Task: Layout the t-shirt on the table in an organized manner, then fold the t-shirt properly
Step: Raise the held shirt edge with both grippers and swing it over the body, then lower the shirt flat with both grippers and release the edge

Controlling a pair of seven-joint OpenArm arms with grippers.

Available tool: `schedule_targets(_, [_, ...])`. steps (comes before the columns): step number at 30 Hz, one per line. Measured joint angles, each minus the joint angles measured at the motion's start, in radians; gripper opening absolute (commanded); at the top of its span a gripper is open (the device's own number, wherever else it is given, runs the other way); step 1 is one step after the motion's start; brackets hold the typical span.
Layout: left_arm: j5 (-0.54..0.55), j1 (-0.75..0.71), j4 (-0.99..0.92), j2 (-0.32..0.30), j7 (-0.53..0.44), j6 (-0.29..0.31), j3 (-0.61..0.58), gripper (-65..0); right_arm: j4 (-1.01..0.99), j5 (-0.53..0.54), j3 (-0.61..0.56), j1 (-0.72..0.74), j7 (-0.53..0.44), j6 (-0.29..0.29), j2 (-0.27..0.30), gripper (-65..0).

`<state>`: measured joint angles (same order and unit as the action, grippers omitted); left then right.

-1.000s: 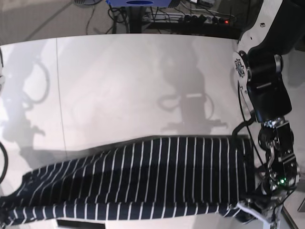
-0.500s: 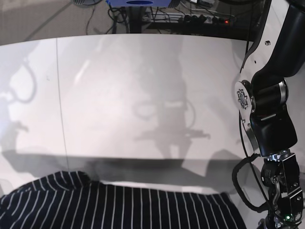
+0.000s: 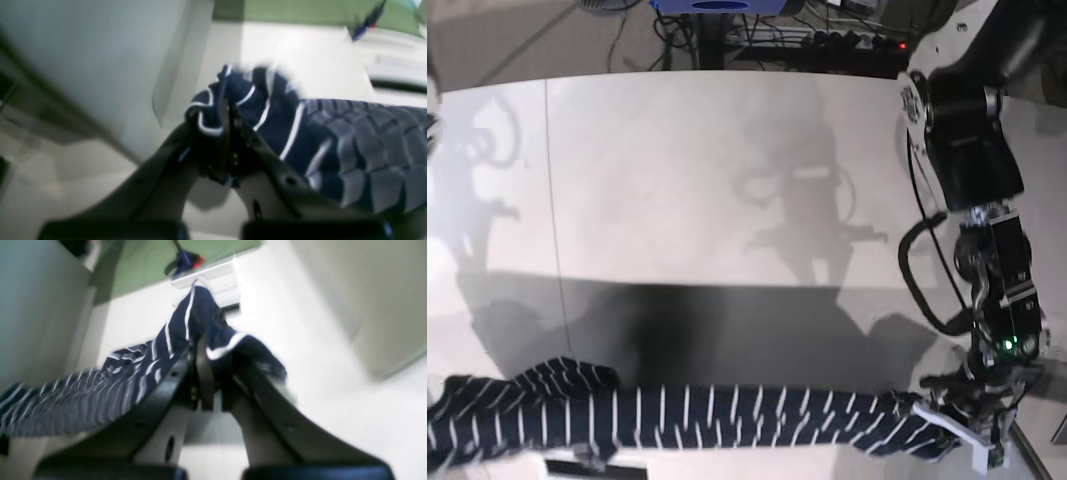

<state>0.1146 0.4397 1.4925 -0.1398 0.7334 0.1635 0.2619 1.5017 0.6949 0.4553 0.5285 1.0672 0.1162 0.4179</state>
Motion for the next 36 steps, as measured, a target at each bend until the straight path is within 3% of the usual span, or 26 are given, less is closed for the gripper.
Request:
schedule_targets(5, [-0.003,-0.214,0.121,-0.001,-0.017,0.001,0.002,-65.0,0.158,-0.018,0.189,-0.238,0.082,-0.002,-0.144,-65.0])
schedule_targets(10, [-0.003,-0.402,0.161,0.000,-0.010,0.005,0.001,-65.0,0.233,-0.006,0.237,-0.447,0.093,0.005,-0.255,-65.0])
schedule_targets(15, [-0.003,-0.497,0.148,-0.003,-0.023,0.029,0.096,-65.0,0.233,-0.015,0.243,-0.606,-0.003,0.004,-0.303,-65.0])
schedule_targets(18, [-0.013,-0.522,0.101,-0.013,-0.023,0.102,0.158,-65.0,0.231,-0.007,0.233,-0.689,-0.037,0.004,-0.322,-65.0])
schedule_targets(23, [-0.005,-0.581,0.035,-0.027,-0.037,0.112,0.181,-65.0,0.226,-0.006,0.240,-0.774,-0.072,0.006,-0.334,-65.0])
schedule_targets(28, [-0.013,-0.637,-0.039,-0.063,-0.144,0.106,0.183,-65.0,0.109,-0.004,0.238,-0.809,-0.079,0.008,-0.368,-65.0])
schedule_targets(31, [-0.009,-0.648,-0.070,-0.076,-0.144,0.114,0.186,-65.0,0.073,-0.010,0.233,-0.845,-0.163,0.008,-0.360,-65.0])
schedule_targets(36, [-0.006,-0.672,-0.065,-0.109,-0.159,0.114,0.183,-65.0,0.060,-0.002,0.231,-0.892,-0.177,0.008,-0.366,-65.0])
